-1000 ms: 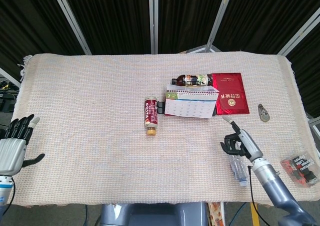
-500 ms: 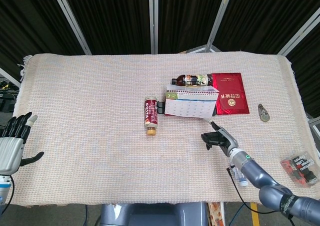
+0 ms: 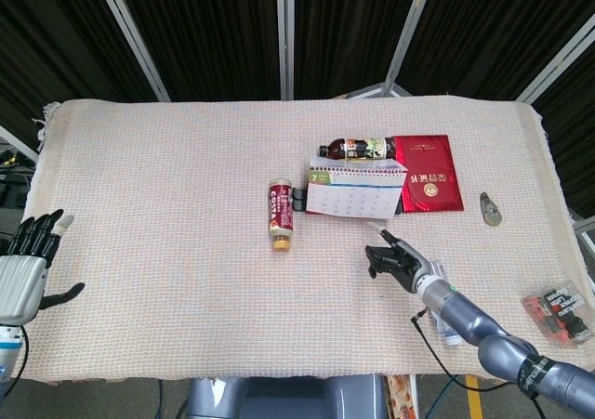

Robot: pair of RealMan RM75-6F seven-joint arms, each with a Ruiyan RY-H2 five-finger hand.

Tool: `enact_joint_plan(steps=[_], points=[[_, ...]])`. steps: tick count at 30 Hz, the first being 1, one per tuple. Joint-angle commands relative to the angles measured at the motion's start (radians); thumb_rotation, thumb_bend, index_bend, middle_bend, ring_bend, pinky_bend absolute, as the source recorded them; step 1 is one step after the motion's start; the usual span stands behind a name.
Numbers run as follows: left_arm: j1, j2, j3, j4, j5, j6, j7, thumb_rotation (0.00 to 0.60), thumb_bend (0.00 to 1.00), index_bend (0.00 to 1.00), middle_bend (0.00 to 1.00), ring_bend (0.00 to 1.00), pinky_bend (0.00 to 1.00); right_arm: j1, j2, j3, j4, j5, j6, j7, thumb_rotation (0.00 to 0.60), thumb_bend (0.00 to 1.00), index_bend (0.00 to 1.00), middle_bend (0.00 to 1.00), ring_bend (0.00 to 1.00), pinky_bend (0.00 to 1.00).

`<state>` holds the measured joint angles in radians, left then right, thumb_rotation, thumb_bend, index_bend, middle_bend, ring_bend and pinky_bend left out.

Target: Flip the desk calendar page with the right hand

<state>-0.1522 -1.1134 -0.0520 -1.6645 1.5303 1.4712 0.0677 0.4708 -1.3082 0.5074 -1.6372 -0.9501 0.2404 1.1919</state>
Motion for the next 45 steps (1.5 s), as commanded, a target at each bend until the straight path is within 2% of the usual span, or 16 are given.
enact_joint_plan(steps=[1,6,24,38,45], points=[[0.001,0.0,0.001,0.0,0.004,0.004,-0.002,0.6,0.0,0.0,0.0,0.0,0.0,-0.042,-0.035,0.067,0.035,-0.041,-0.066,0.013,0.6,0.43,0.0,0.78,0.81,0.7],[0.001,0.0,0.003,0.002,0.012,0.008,-0.005,0.6,0.0,0.0,0.0,0.0,0.0,-0.057,-0.066,0.112,0.083,-0.035,-0.117,-0.015,0.6,0.43,0.0,0.78,0.81,0.7],[0.002,0.0,0.005,0.003,0.03,0.02,-0.017,0.6,0.0,0.0,0.0,0.0,0.0,-0.048,-0.135,0.173,0.201,0.044,-0.188,-0.132,0.6,0.44,0.0,0.77,0.81,0.7],[0.0,0.011,0.011,0.008,0.053,0.026,-0.055,0.6,0.0,0.0,0.0,0.0,0.0,0.025,-0.195,0.211,0.32,0.135,-0.245,-0.198,0.6,0.49,0.0,0.77,0.81,0.7],[-0.001,0.015,0.013,0.011,0.061,0.028,-0.071,0.6,0.0,0.0,0.0,0.0,0.0,0.076,-0.233,0.229,0.341,0.168,-0.271,-0.25,0.6,0.51,0.0,0.78,0.81,0.7]])
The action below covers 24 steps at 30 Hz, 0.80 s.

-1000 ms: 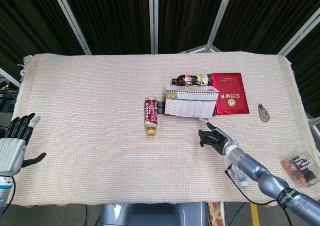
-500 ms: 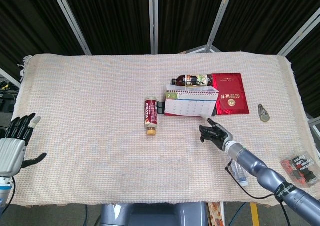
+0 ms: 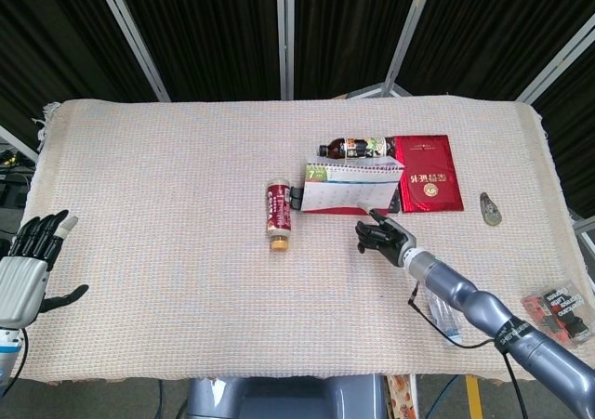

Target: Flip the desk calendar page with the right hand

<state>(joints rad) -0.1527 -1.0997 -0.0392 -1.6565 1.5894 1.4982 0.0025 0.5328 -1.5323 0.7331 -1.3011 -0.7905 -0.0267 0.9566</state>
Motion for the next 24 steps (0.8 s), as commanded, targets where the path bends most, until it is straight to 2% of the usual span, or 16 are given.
enact_joint_plan(steps=[1,7,12,18,24], points=[[0.0,0.002,0.0,0.004,0.001,0.001,-0.009,0.6,0.0,0.0,0.0,0.0,0.0,0.022,-0.012,0.005,0.005,0.012,-0.001,-0.021,0.6,0.51,0.0,0.78,0.81,0.7],[-0.001,0.005,0.002,0.005,0.003,-0.001,-0.019,0.6,0.0,0.0,0.0,0.0,0.0,0.051,-0.018,0.005,-0.003,0.028,0.018,-0.049,0.6,0.52,0.04,0.78,0.81,0.7],[-0.001,0.008,0.001,0.006,0.001,0.0,-0.026,0.6,0.0,0.0,0.0,0.0,0.0,0.057,0.011,0.006,-0.062,0.05,0.043,-0.068,0.6,0.52,0.08,0.78,0.81,0.7],[0.0,0.011,0.001,0.001,0.0,0.001,-0.03,0.6,0.0,0.0,0.0,0.0,0.0,0.054,0.085,0.028,-0.159,0.067,0.095,-0.09,0.6,0.52,0.15,0.78,0.81,0.7],[0.0,0.012,0.001,-0.002,0.0,0.002,-0.028,0.6,0.0,0.0,0.0,0.0,0.0,0.035,0.199,0.068,-0.312,0.072,0.207,-0.122,0.6,0.52,0.2,0.76,0.79,0.68]])
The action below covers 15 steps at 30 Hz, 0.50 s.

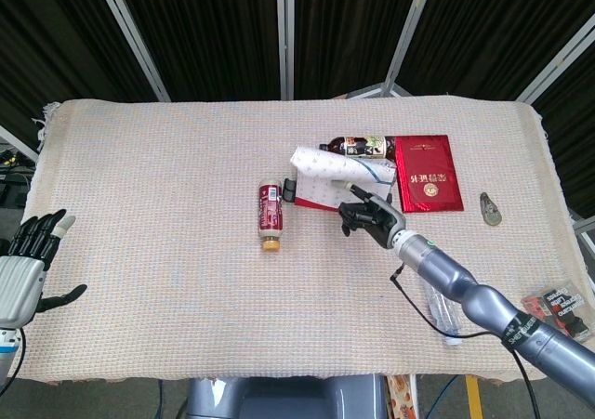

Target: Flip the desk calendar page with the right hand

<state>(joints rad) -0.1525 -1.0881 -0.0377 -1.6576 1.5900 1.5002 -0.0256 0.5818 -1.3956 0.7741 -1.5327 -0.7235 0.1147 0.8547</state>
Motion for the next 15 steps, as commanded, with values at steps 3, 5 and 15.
enact_joint_plan(steps=[3,5,15], points=[[0.0,0.0,0.0,-0.001,-0.001,0.0,0.0,0.6,0.0,0.0,0.0,0.0,0.0,-0.027,0.11,0.046,-0.142,-0.007,0.14,-0.045,0.6,0.53,0.23,0.72,0.76,0.63],[0.0,0.0,-0.001,-0.002,-0.002,-0.001,0.0,0.6,0.0,0.0,0.0,0.0,0.0,-0.038,0.141,0.044,-0.189,-0.016,0.205,-0.071,0.6,0.53,0.24,0.69,0.73,0.59],[-0.002,-0.002,0.002,-0.006,0.003,-0.003,0.008,0.6,0.0,0.0,0.0,0.0,0.0,0.003,0.166,-0.06,-0.227,-0.027,0.433,-0.202,0.6,0.5,0.28,0.34,0.33,0.26]])
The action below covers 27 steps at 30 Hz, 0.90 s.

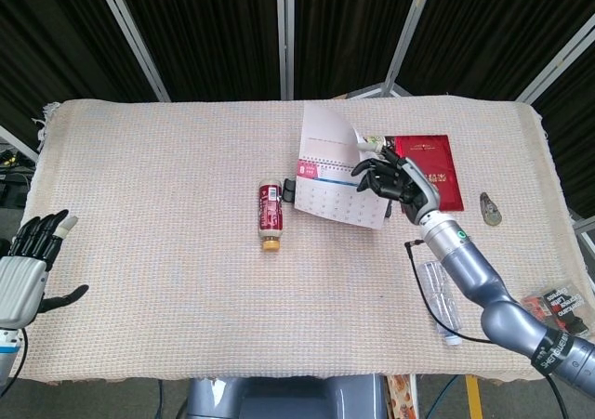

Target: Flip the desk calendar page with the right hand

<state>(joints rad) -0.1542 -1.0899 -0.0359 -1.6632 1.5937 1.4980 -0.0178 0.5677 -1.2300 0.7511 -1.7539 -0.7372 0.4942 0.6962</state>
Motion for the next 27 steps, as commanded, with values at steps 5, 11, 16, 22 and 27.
enact_joint_plan(steps=[5,11,16,22,27], points=[[-0.002,0.002,0.0,0.0,-0.002,-0.005,-0.007,0.6,0.0,0.0,0.0,0.0,0.0,0.045,-0.014,-0.071,0.013,-0.016,0.091,-0.068,0.6,0.49,0.25,0.29,0.27,0.21],[-0.003,0.003,0.001,0.001,-0.001,-0.006,-0.011,0.6,0.0,0.0,0.0,0.0,0.0,0.074,-0.042,-0.096,0.063,-0.078,0.097,-0.076,0.6,0.43,0.17,0.07,0.03,0.03],[-0.003,0.003,0.001,0.002,-0.003,-0.007,-0.014,0.6,0.0,0.0,0.0,0.0,0.0,0.09,-0.062,-0.123,0.107,-0.154,0.128,-0.104,0.6,0.34,0.15,0.0,0.0,0.0],[-0.003,0.005,0.001,0.002,-0.006,-0.008,-0.016,0.6,0.0,0.0,0.0,0.0,0.0,0.094,-0.057,-0.159,0.112,-0.183,0.159,-0.139,0.6,0.34,0.14,0.0,0.0,0.0],[-0.003,0.006,0.0,0.001,-0.01,-0.011,-0.012,0.6,0.0,0.0,0.0,0.0,0.0,0.067,-0.001,-0.195,0.082,-0.234,0.118,-0.125,0.6,0.34,0.12,0.0,0.0,0.0]])
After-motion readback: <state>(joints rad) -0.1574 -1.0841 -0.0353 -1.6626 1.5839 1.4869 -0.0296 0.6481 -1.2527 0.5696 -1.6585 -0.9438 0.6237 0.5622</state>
